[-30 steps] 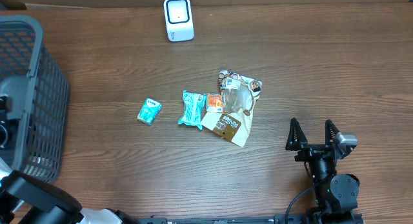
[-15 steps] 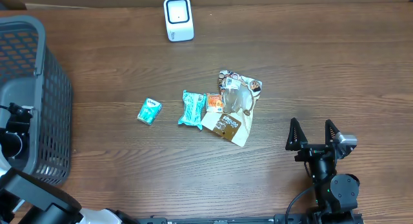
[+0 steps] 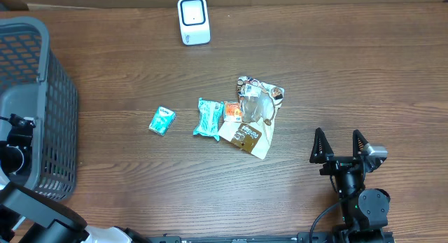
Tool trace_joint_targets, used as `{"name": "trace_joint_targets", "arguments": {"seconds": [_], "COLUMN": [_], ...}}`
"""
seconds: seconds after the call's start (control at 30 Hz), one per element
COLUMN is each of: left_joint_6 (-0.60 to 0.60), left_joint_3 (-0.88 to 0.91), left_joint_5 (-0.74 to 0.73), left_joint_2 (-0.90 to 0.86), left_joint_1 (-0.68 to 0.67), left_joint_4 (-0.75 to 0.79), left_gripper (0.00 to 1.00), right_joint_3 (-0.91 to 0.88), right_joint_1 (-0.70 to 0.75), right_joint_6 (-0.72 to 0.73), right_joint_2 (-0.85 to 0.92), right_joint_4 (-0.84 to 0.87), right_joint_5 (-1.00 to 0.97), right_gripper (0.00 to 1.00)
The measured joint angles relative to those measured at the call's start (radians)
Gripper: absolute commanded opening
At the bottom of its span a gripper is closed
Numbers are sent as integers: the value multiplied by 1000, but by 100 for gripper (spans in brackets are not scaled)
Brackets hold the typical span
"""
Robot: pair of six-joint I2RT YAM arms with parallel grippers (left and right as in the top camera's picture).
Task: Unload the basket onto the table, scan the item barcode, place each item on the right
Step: 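Reach into the basket with the left gripper and grasp the green-lidded jar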
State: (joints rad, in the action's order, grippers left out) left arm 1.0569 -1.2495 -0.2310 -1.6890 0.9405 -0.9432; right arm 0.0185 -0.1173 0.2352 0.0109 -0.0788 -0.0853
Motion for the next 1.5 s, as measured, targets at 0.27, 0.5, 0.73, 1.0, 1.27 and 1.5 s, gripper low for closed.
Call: {"name": "trace_joint_targets", "arguments": {"seconds": [0.27, 0.5, 0.73, 1.0, 1.27, 1.5], "left_joint_6": [-11, -11, -29, -61, -87, -126], "left_joint_3": [31, 81, 105, 143, 169, 171], "left_joint_5": [0, 6, 6, 10, 26, 29], "left_joint_2": [0, 0, 0, 0, 0, 0], "left_joint_1": [0, 5, 5, 5, 5, 5], "left_joint_4": [18, 51, 90, 127, 150, 206], "left_gripper": [87, 89, 86, 83, 73, 65], "right_joint_3": [0, 0, 0, 0, 0, 0], "right_joint_1": [0, 0, 0, 0, 0, 0], "right_joint_6": [1, 0, 0, 0, 0, 0], "right_joint_2": [0, 0, 0, 0, 0, 0], "right_joint_4": [0, 0, -1, -1, -1, 0], "right_joint_5": [0, 0, 0, 0, 0, 0], "right_gripper": [100, 100, 100, 100, 100, 100]}}
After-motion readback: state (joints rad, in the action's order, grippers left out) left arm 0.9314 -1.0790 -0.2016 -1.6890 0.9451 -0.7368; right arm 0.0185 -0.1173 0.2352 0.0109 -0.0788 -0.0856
